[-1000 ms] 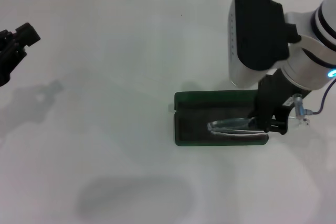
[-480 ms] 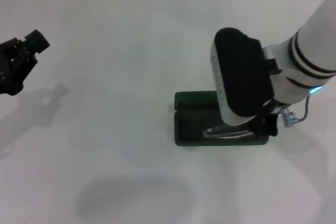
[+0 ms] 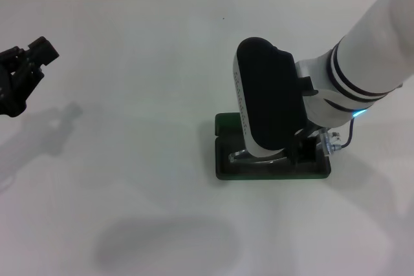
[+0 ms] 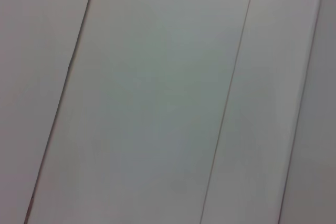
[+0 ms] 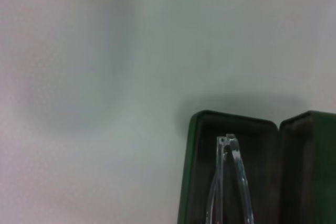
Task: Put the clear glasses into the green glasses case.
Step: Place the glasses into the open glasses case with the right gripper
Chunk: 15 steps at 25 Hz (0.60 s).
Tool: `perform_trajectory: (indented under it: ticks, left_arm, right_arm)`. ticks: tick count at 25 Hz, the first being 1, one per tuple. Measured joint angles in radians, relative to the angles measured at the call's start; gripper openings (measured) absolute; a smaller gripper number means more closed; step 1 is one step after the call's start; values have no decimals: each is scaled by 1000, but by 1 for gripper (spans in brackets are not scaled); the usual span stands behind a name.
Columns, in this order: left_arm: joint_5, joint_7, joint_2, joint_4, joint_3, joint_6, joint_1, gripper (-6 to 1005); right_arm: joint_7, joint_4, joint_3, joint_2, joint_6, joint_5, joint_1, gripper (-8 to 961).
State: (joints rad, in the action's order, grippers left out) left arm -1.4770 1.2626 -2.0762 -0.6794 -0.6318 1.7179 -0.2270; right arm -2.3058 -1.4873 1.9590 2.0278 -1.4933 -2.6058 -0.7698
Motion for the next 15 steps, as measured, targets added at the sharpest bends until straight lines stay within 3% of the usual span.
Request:
perform_trajectory:
  ticks: [15]
  left_arm:
    - [-2,-8,3,0,0,0,5,96]
  right_arm:
    - [-9,46,7,0,71,-4,-11,84]
